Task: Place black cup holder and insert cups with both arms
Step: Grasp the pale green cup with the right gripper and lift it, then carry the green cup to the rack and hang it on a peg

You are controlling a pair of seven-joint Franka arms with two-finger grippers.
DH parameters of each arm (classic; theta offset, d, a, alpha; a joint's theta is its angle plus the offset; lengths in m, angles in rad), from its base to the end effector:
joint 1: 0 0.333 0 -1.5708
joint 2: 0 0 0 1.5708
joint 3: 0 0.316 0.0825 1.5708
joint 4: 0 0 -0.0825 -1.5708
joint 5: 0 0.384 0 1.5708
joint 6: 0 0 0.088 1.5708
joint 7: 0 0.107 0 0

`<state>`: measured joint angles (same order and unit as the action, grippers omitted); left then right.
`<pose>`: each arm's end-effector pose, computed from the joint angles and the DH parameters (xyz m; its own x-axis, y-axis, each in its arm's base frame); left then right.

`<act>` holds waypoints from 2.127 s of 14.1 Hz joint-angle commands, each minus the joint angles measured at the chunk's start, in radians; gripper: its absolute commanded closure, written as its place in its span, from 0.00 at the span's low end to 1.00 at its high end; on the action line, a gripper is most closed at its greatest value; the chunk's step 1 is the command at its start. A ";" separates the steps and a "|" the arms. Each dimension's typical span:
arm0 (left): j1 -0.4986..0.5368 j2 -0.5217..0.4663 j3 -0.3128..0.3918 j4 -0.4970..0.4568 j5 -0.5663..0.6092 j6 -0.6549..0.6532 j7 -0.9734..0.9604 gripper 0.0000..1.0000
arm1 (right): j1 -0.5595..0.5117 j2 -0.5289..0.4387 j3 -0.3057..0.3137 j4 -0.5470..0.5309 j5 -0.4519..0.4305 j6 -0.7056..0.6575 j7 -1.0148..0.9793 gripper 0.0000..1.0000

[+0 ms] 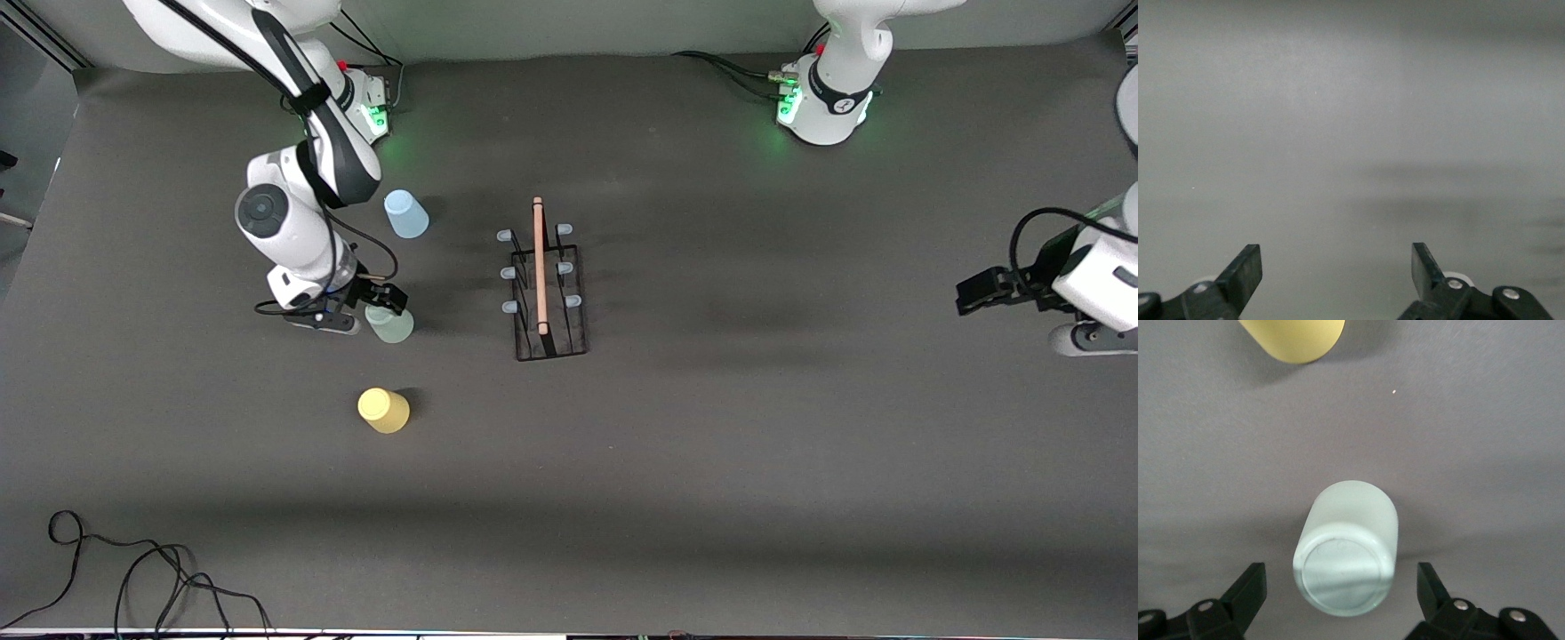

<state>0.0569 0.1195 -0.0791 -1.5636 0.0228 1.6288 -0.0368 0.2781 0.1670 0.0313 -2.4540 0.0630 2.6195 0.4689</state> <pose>0.5923 -0.0083 0.5645 0.9985 0.0134 -0.0534 0.0126 -0.9998 -0.0152 0.4616 0.1464 0.2317 0.9770 -0.2126 -0.0188 -0.2131 -0.9765 -0.0314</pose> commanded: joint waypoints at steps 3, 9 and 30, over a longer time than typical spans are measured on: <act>-0.103 -0.078 0.140 -0.010 -0.067 -0.067 0.035 0.00 | 0.026 0.045 -0.011 0.001 0.011 0.034 0.023 0.26; -0.091 -0.098 0.142 -0.007 -0.063 -0.090 0.110 0.00 | 0.029 -0.039 -0.013 0.009 0.009 -0.036 0.020 1.00; -0.103 -0.095 0.136 -0.029 -0.020 -0.087 0.130 0.00 | 0.510 -0.167 -0.002 0.228 0.003 -0.352 0.846 1.00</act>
<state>-0.0326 0.0361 0.0492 -1.5898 -0.0054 1.5444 0.0814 0.7613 -0.0485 0.0391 -2.2543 0.0641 2.2396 1.2713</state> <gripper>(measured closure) 0.000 0.348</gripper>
